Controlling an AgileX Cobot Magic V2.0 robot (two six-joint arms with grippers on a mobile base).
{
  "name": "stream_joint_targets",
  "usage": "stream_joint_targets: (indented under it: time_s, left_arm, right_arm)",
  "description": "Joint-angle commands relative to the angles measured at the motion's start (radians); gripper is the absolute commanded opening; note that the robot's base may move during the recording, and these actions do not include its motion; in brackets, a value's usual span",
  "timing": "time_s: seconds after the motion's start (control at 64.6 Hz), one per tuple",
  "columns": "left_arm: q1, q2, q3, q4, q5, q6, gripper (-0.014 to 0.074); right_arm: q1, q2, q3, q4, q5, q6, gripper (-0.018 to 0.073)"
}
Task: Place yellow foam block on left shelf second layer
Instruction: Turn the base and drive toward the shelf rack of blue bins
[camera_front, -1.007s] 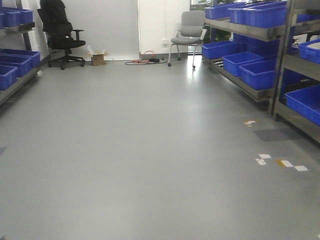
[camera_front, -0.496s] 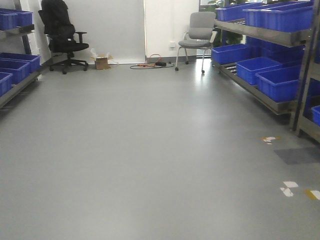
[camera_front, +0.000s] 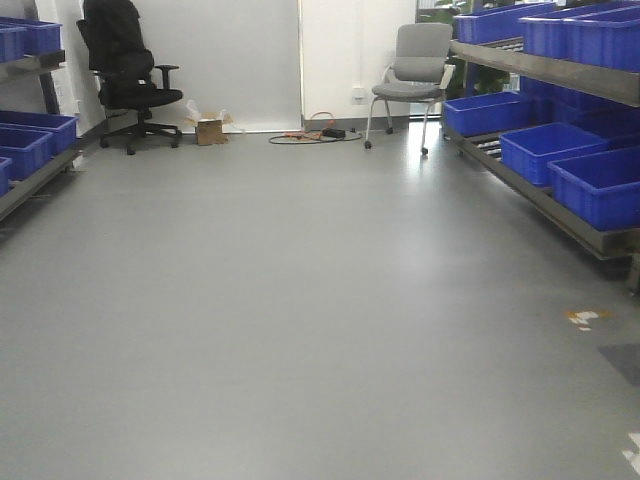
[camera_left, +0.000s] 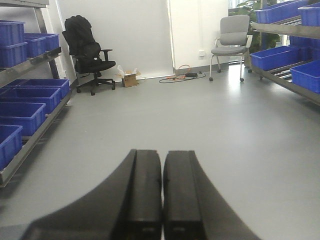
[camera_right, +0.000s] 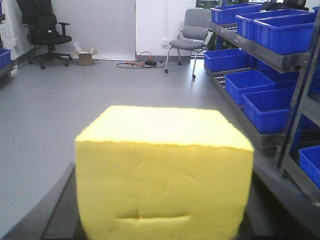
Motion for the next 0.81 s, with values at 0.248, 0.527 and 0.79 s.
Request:
stream_joint_targets:
  time_s: [0.248,0.527,0.79]
  left_arm:
    - [0.002,-0.018,0.025,-0.006,-0.081,-0.005,0.0136]
    - [0.002,-0.018,0.025,-0.006,-0.081,-0.005,0.0136]
    - [0.002,-0.018,0.025,-0.006,-0.081,-0.005,0.0136]
  right_arm:
    - [-0.006,0.003,-0.028,-0.009,-0.094,-0.010,0.0442]
    - [-0.006,0.003,-0.028,-0.009,-0.094,-0.010,0.0442]
    - [-0.006,0.003,-0.028,-0.009,-0.094,-0.010,0.0442]
